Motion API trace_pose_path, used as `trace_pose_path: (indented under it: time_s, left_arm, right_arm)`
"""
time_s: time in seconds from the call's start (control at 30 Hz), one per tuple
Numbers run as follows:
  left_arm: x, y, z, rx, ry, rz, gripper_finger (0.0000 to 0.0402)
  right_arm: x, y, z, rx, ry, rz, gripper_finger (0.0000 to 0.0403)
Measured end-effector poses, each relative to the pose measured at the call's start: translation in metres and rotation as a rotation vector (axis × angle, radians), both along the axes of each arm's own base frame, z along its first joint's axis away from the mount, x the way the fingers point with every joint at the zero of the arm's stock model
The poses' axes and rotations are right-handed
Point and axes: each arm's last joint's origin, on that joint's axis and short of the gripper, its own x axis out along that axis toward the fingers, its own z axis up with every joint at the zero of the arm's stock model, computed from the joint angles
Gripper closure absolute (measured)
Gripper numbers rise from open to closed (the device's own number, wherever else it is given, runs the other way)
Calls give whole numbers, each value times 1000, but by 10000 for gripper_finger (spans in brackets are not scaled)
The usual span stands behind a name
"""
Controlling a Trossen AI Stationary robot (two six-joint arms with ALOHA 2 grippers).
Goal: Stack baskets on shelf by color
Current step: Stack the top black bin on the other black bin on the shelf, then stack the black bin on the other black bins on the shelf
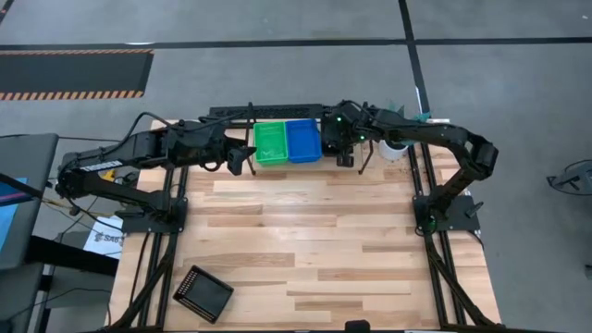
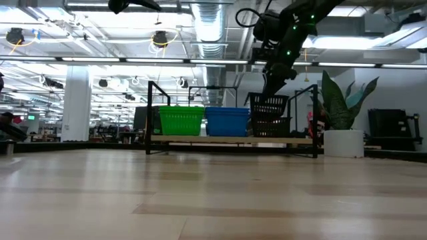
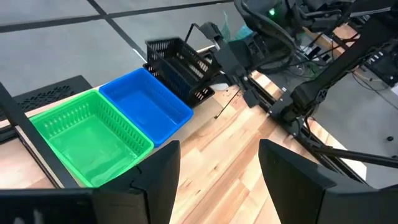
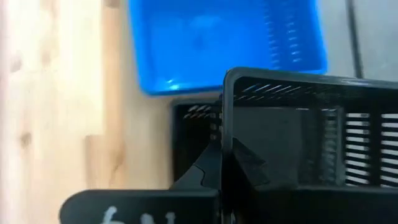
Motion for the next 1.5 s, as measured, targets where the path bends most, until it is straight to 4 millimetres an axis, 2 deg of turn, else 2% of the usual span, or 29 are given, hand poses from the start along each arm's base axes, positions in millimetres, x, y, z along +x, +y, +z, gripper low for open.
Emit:
trace_pose_path:
  time_s: [0.3,0.47,0.6,0.73,0.87,1.07,1.2,1.33,1.5]
  left_arm:
    - [-2,-1,-3,-10,38,-11,196]
    - [-2,-1,-4,-16,39,-6,196]
    - [-2,-1,-4,-17,39,-7,196]
    - [-2,-1,-4,7,57,-28,196]
    - [-4,-2,-8,-8,113,-86,196]
    - [-17,-10,-25,-230,292,-262,196]
    - [-28,-31,-41,-421,522,-361,196]
    - [-40,-66,-57,-484,763,-428,196]
    - [-46,-117,-79,-595,825,-534,196]
  right_arm:
    - [9,4,-21,49,90,20,374]
    - [15,6,-24,22,91,72,369]
    - [16,5,-25,39,80,38,359]
    - [11,5,-28,66,118,21,326]
    - [7,7,-24,92,122,-16,273]
    - [3,15,9,98,97,-31,194]
    - [2,25,40,88,25,-44,169]
    - [-3,37,64,74,-68,-50,168]
    - [-12,49,81,61,-123,-34,178]
